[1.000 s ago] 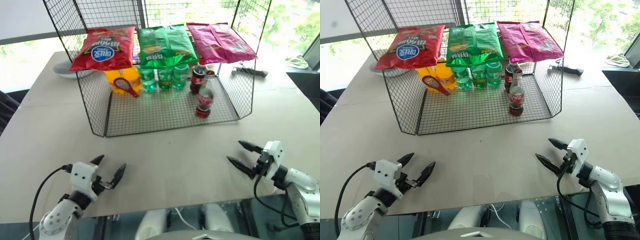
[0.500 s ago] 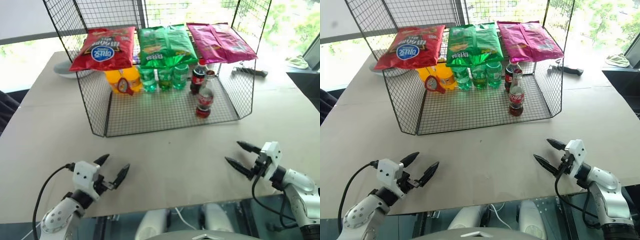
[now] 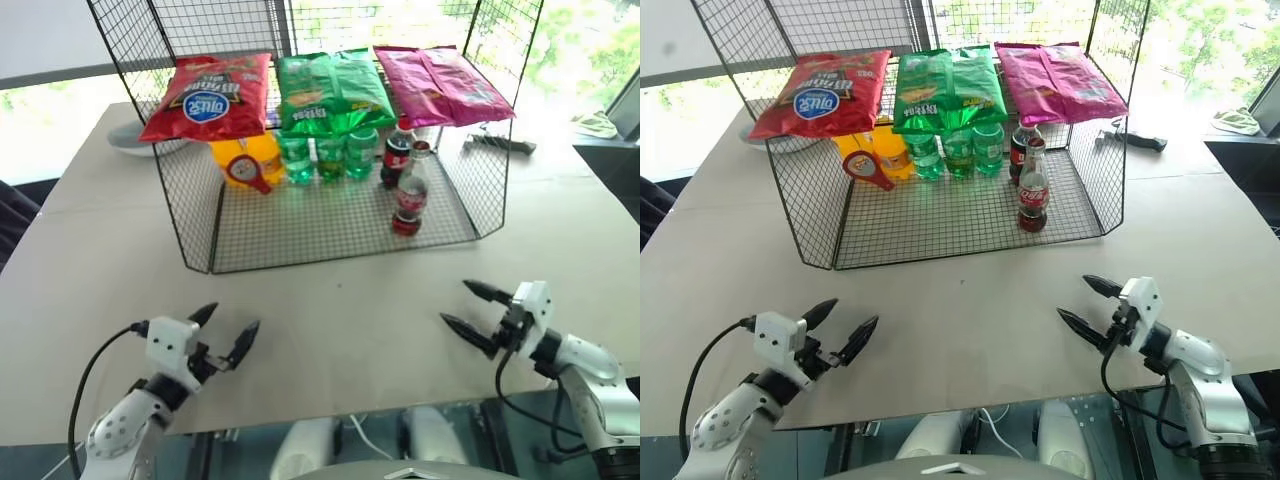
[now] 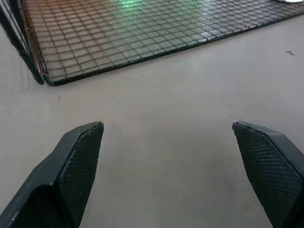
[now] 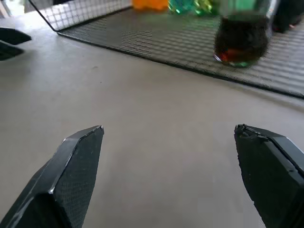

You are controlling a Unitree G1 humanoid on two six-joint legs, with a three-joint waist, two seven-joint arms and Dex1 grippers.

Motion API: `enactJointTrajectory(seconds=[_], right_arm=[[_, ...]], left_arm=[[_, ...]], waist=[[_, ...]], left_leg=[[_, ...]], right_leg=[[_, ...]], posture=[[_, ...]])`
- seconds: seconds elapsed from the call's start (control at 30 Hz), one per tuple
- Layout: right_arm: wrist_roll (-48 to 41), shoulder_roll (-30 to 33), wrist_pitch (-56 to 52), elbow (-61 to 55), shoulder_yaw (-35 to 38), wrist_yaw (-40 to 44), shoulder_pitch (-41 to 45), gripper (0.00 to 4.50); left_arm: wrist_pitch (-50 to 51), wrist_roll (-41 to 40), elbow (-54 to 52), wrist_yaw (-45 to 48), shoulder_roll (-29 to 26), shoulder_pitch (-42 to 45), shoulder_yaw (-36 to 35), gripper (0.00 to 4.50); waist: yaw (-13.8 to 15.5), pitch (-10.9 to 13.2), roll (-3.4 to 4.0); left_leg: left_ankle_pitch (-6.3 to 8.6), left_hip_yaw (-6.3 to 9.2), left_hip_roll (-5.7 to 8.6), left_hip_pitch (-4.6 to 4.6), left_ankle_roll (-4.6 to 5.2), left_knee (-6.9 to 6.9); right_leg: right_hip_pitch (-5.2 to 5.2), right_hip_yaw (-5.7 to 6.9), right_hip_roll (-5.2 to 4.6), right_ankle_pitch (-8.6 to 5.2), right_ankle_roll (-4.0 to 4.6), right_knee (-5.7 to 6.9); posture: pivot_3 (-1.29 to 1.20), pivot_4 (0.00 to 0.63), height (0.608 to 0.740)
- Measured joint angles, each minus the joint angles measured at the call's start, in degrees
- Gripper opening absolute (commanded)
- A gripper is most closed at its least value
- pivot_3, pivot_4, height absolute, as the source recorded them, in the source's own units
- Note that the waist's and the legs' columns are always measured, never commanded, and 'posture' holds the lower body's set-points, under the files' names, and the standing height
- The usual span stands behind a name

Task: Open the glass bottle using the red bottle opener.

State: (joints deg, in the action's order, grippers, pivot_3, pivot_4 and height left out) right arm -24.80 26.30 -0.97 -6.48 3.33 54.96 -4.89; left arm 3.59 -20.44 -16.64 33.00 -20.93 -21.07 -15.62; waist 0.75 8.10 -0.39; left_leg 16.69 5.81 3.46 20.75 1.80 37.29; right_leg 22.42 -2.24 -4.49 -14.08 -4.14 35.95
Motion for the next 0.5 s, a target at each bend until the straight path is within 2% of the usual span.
enactJointTrajectory(seconds=[0.3,0.5], right_arm=[[-3.5,-5.5,-7.7,-12.6,-5.4,-6.7,9.2,4.42],[-6.8,-7.6,-11.4,-16.2,-5.6,-10.8,15.0,4.42]], left_arm=[[3.1,-1.3,0.5,-7.5,4.6,15.4,0.9,4.50],[3.6,-2.1,3.0,-11.7,5.9,24.9,0.3,4.50]], waist=[[0.0,0.0,-0.05],[-0.1,0.0,-0.11]], left_leg=[[-0.14,0.04,0.04,0.08,-0.24,0.03],[-0.15,0.04,0.08,0.13,-0.26,0.03]], right_leg=[[0.10,0.00,0.24,0.04,-0.06,0.04],[0.19,-0.03,0.28,0.05,-0.06,0.05]], posture=[[0.00,0.150,0.740],[0.00,0.150,0.740]])
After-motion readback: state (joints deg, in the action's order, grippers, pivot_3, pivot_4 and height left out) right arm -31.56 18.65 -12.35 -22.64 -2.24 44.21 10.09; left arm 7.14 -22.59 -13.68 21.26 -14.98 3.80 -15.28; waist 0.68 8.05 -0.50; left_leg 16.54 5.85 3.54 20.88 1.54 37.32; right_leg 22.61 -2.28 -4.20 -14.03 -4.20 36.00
